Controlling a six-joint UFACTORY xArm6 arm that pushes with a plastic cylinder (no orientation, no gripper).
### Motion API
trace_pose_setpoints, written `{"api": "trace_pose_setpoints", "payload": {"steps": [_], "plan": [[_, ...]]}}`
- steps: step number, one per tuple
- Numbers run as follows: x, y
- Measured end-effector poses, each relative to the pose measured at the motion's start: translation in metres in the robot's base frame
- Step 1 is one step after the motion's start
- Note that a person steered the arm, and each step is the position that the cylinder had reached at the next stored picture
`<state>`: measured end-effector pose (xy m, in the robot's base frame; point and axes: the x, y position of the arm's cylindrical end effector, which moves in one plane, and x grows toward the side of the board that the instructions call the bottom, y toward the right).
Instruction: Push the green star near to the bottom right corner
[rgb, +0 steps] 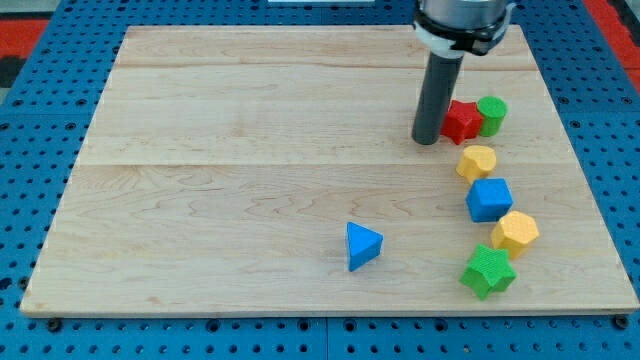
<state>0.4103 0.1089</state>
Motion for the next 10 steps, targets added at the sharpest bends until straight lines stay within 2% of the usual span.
{"api": "trace_pose_setpoints", "payload": {"steps": [1, 2, 3, 4, 5, 6, 7, 10], "plan": [[0.001, -0.067], [0.03, -0.129], [0.096, -0.171], [0.188, -0.166], [0.208, -0.157], [0.208, -0.126], [0.208, -0.01], [0.19, 0.081]]}}
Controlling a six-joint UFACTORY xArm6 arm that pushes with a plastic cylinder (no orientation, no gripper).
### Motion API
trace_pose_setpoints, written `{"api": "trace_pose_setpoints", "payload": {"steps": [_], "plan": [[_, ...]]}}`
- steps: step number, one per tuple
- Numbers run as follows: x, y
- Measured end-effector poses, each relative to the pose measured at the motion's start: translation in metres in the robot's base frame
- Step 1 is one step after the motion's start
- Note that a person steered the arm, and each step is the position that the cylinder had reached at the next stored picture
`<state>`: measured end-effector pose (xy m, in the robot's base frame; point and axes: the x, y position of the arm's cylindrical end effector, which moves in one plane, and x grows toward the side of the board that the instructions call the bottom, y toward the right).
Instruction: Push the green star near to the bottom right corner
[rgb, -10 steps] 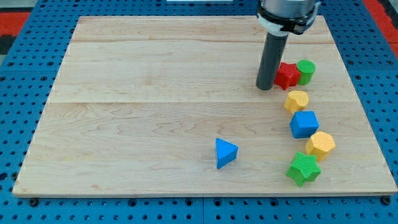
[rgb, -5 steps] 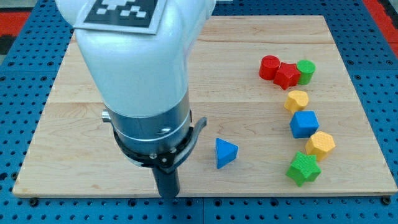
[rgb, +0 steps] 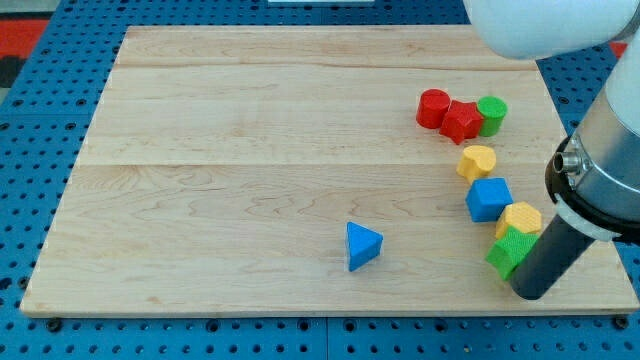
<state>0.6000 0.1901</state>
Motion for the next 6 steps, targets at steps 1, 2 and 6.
{"api": "trace_pose_setpoints", "payload": {"steps": [1, 2, 6], "plan": [[0.004, 0.015], [-0.019, 0.045], [-0.072, 0.009]]}}
